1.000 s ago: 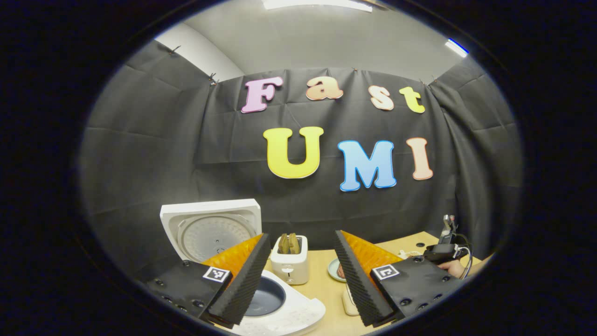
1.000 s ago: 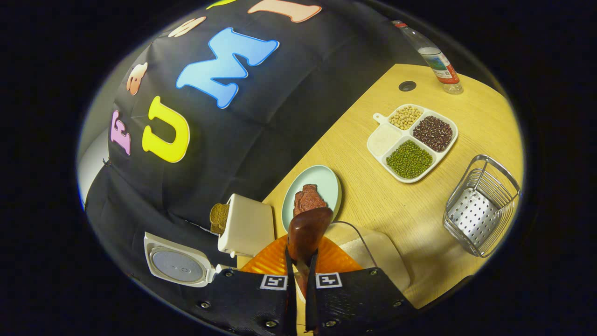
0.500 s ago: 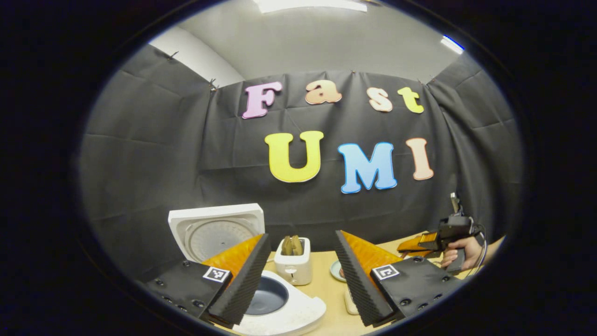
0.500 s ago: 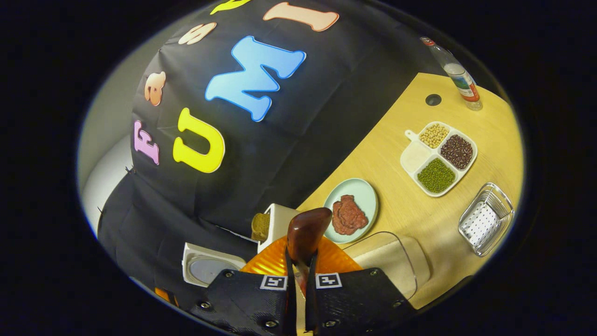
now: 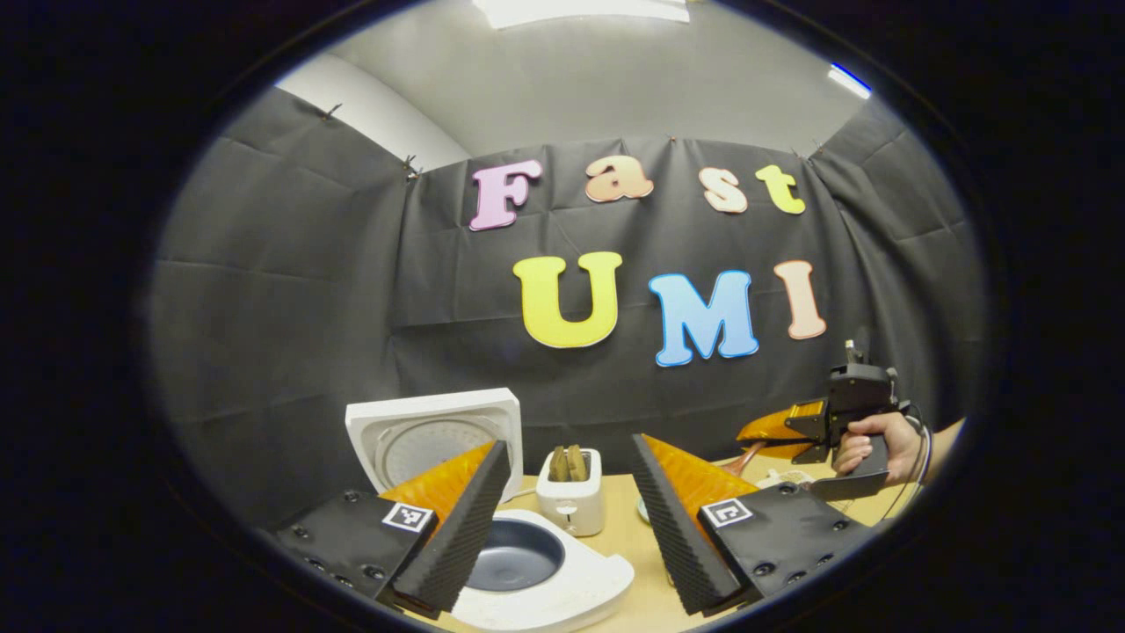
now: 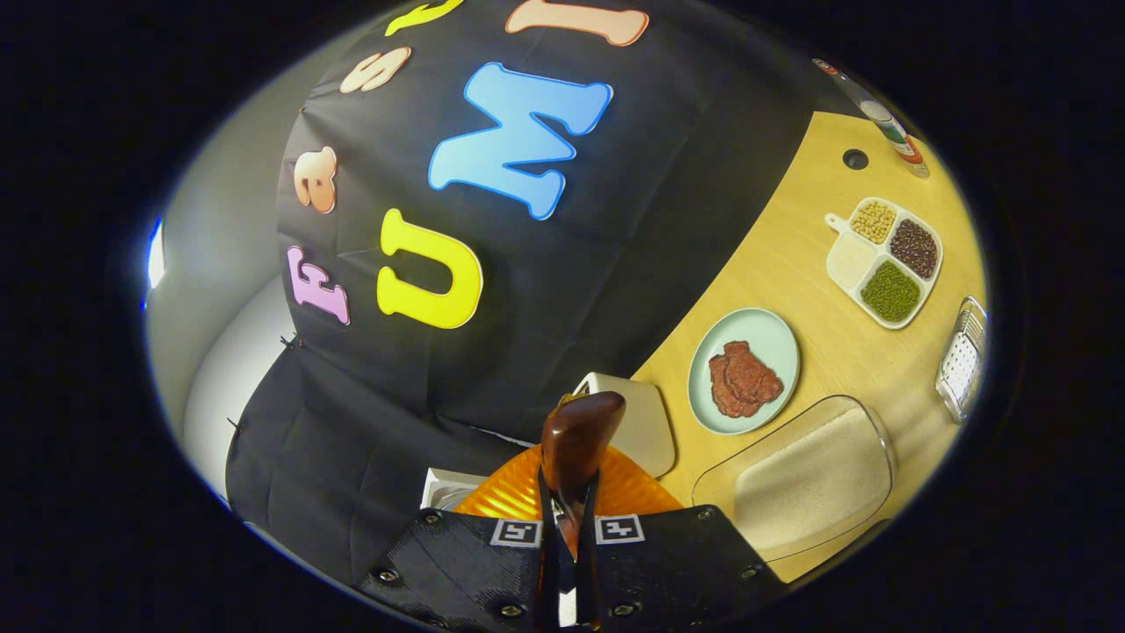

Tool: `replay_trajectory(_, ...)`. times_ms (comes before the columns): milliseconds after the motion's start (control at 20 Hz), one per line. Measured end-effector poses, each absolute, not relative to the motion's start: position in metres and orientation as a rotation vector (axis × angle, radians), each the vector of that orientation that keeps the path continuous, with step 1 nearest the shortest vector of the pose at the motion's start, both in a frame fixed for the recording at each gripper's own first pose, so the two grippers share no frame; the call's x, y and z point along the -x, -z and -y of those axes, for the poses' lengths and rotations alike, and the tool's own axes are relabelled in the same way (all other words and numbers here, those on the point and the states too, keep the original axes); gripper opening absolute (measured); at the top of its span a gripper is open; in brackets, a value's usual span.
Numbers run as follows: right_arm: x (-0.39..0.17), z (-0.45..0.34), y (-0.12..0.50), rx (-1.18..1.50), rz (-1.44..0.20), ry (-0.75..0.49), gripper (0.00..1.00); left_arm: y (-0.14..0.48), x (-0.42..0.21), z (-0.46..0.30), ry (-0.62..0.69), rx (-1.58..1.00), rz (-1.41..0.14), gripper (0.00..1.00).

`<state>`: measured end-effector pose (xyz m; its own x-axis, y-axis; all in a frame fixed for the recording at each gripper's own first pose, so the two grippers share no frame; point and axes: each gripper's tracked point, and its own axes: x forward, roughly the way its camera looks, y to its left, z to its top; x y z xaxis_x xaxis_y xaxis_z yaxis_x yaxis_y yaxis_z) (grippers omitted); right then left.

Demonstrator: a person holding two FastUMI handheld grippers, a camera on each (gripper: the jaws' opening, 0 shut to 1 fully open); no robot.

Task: Close the left gripper, press the button to open the rice cooker; take a wooden spoon from the chopstick holder with the right hand, scoop a spoonful of rice and pour it into the rice cooker, then put the wooden spoon back into the chopstick holder.

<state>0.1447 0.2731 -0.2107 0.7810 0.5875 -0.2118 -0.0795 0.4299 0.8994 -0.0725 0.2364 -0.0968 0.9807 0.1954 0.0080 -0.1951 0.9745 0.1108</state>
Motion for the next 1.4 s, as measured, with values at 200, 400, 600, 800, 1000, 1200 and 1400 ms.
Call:
replay_trajectory(200,-0.143,-0.315,0.204,-1.055,-0.58,-0.496,0.08,0.099,0.087,-0.256,-0.21,-0.102,-0.007,0.92)
replay_trajectory(400,-0.142,-0.356,0.206,-1.033,-0.608,-0.534,0.08,0.104,0.09,-0.28,-0.228,-0.092,-0.019,0.92)
replay_trajectory(600,-0.14,-0.392,0.209,-1.012,-0.635,-0.57,0.08,0.109,0.102,-0.305,-0.262,-0.084,-0.025,0.92)
replay_trajectory(800,-0.14,-0.429,0.213,-0.967,-0.655,-0.606,0.08,0.116,0.115,-0.324,-0.294,-0.059,-0.033,0.92)
replay_trajectory(1000,-0.139,-0.461,0.216,-0.919,-0.666,-0.64,0.08,0.118,0.122,-0.332,-0.297,-0.049,-0.025,0.92)
replay_trajectory(1200,-0.138,-0.486,0.22,-0.848,-0.66,-0.661,0.07,0.121,0.126,-0.34,-0.303,-0.051,-0.025,0.92)
replay_trajectory(1400,-0.136,-0.505,0.233,-0.763,-0.66,-0.672,0.07,0.122,0.136,-0.354,-0.327,-0.028,-0.021,0.92)
